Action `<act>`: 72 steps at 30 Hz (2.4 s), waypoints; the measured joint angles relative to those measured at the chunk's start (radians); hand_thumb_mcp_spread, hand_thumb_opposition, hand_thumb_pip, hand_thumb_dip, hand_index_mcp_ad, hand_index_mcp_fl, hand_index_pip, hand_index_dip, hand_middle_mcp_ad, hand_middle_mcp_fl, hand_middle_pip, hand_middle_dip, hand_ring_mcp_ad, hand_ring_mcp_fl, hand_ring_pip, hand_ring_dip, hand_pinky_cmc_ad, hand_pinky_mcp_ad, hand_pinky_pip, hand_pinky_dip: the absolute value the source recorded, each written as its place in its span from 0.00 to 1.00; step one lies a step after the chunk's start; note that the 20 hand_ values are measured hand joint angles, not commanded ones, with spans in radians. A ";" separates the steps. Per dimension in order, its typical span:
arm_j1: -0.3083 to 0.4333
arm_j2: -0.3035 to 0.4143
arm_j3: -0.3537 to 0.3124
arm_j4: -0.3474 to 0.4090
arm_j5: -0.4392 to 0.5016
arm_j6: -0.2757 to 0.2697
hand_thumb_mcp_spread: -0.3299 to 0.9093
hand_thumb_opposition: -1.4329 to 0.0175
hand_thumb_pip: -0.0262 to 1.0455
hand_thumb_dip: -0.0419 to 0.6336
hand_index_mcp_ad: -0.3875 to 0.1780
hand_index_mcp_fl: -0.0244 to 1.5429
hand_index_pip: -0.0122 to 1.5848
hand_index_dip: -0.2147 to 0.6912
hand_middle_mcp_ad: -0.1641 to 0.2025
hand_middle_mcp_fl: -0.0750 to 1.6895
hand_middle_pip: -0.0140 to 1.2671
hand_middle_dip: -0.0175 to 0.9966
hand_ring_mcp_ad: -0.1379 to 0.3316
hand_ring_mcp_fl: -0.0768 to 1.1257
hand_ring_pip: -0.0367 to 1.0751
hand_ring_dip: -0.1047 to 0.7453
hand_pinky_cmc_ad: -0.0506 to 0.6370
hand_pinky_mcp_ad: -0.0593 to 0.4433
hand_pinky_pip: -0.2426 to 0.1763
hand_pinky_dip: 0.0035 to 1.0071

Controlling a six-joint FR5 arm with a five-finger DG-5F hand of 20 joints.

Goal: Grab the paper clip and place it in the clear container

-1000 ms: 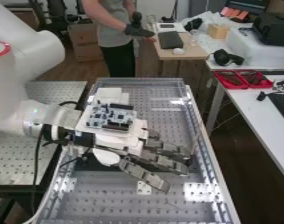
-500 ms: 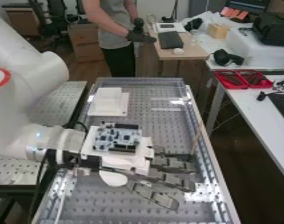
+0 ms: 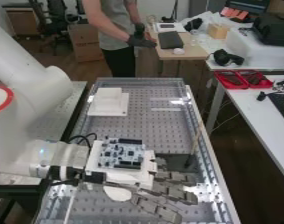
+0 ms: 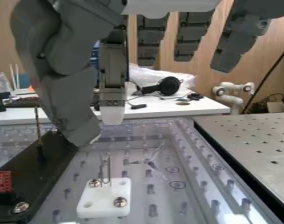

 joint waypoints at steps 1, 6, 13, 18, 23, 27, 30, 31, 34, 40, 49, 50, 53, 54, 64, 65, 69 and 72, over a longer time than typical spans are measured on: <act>-0.002 -0.003 0.002 0.001 -0.004 0.000 0.63 0.42 0.58 0.44 0.37 0.14 0.93 0.37 0.41 0.06 0.11 0.18 0.52 0.06 0.11 0.22 0.57 0.65 0.52 0.18; -0.010 -0.014 0.010 0.003 -0.024 -0.001 0.63 0.42 0.58 0.44 0.37 0.15 0.93 0.37 0.41 0.06 0.10 0.17 0.53 0.06 0.11 0.22 0.57 0.65 0.53 0.17; -0.015 -0.028 0.024 0.002 -0.059 -0.017 0.63 0.42 0.58 0.43 0.37 0.15 0.93 0.37 0.41 0.07 0.10 0.17 0.52 0.06 0.11 0.22 0.57 0.65 0.55 0.18; -0.021 -0.042 0.039 -0.006 -0.080 -0.027 0.63 0.42 0.58 0.44 0.37 0.16 0.93 0.37 0.41 0.07 0.10 0.17 0.52 0.06 0.11 0.22 0.57 0.65 0.55 0.18; -0.028 -0.056 0.057 -0.018 -0.098 -0.034 0.63 0.42 0.58 0.44 0.37 0.17 0.94 0.37 0.41 0.07 0.11 0.18 0.52 0.06 0.11 0.22 0.57 0.65 0.55 0.18; -0.031 -0.061 0.062 -0.022 -0.103 -0.033 0.63 0.42 0.58 0.43 0.37 0.17 0.94 0.37 0.41 0.07 0.11 0.19 0.53 0.06 0.11 0.23 0.57 0.65 0.55 0.18; -0.034 -0.065 0.065 -0.024 -0.108 -0.035 0.63 0.42 0.58 0.44 0.37 0.17 0.93 0.37 0.41 0.07 0.11 0.19 0.53 0.06 0.11 0.23 0.57 0.65 0.55 0.18; -0.035 -0.066 0.065 -0.024 -0.110 -0.035 0.63 0.42 0.58 0.44 0.37 0.17 0.93 0.37 0.41 0.07 0.11 0.19 0.53 0.06 0.11 0.23 0.57 0.65 0.55 0.18; -0.038 -0.068 0.067 -0.025 -0.116 -0.040 0.63 0.42 0.58 0.44 0.37 0.17 0.93 0.37 0.41 0.07 0.11 0.19 0.52 0.06 0.11 0.23 0.57 0.65 0.55 0.18; -0.042 -0.074 0.076 -0.034 -0.132 -0.046 0.63 0.42 0.57 0.44 0.35 0.18 0.93 0.37 0.41 0.07 0.11 0.19 0.52 0.06 0.11 0.23 0.56 0.65 0.55 0.18; -0.046 -0.081 0.091 -0.050 -0.148 -0.055 0.64 0.41 0.58 0.43 0.35 0.19 0.93 0.36 0.41 0.07 0.11 0.19 0.52 0.06 0.11 0.23 0.56 0.65 0.55 0.18; -0.046 -0.082 0.093 -0.051 -0.150 -0.056 0.64 0.41 0.58 0.44 0.35 0.19 0.93 0.36 0.41 0.07 0.11 0.19 0.52 0.06 0.11 0.23 0.56 0.65 0.55 0.18; -0.046 -0.084 0.096 -0.053 -0.154 -0.057 0.64 0.41 0.59 0.44 0.33 0.21 0.93 0.35 0.41 0.07 0.11 0.19 0.52 0.06 0.11 0.23 0.56 0.65 0.55 0.18; -0.045 -0.086 0.098 -0.055 -0.156 -0.060 0.64 0.41 0.59 0.43 0.32 0.21 0.93 0.35 0.41 0.07 0.11 0.19 0.52 0.06 0.11 0.23 0.56 0.65 0.55 0.18; -0.048 -0.088 0.102 -0.063 -0.163 -0.066 0.68 0.38 0.59 0.43 0.26 0.23 0.97 0.35 0.41 0.07 0.11 0.19 0.52 0.06 0.11 0.23 0.55 0.65 0.55 0.18; -0.048 -0.089 0.102 -0.064 -0.163 -0.067 0.68 0.38 0.59 0.43 0.26 0.23 0.96 0.35 0.41 0.07 0.11 0.19 0.52 0.06 0.11 0.23 0.55 0.65 0.55 0.18; -0.049 -0.089 0.103 -0.064 -0.164 -0.067 0.68 0.38 0.59 0.43 0.26 0.23 0.96 0.35 0.41 0.07 0.11 0.19 0.52 0.06 0.11 0.23 0.55 0.65 0.55 0.18; -0.049 -0.089 0.103 -0.063 -0.165 -0.065 0.68 0.38 0.59 0.43 0.26 0.23 0.96 0.35 0.41 0.07 0.11 0.19 0.52 0.06 0.11 0.23 0.55 0.65 0.55 0.18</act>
